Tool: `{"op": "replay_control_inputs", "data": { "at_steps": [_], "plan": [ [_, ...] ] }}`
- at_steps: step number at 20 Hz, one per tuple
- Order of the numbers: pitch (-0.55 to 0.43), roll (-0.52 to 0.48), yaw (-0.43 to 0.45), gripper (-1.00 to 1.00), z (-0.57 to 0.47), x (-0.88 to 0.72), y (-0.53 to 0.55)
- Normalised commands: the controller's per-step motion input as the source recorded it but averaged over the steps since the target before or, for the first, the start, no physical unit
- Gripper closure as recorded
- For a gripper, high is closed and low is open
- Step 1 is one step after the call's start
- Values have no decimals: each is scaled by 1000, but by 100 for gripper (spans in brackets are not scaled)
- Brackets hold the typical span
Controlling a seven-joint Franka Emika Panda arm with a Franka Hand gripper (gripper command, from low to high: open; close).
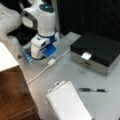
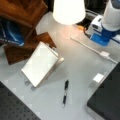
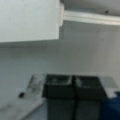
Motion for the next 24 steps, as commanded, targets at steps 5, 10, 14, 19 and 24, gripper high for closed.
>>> {"op": "replay_control_inputs", "data": {
  "at_steps": [5,10,14,19,24],
  "plan": [
    [-246,150,-52,100,72,-415,74],
    [-167,112,-57,-100,-4,-279,65],
    [-60,68,-76,-100,29,-151,142],
    [13,65,-90,-100,164,-21,232],
    [88,61,-77,-100,289,187,245]
  ]
}}
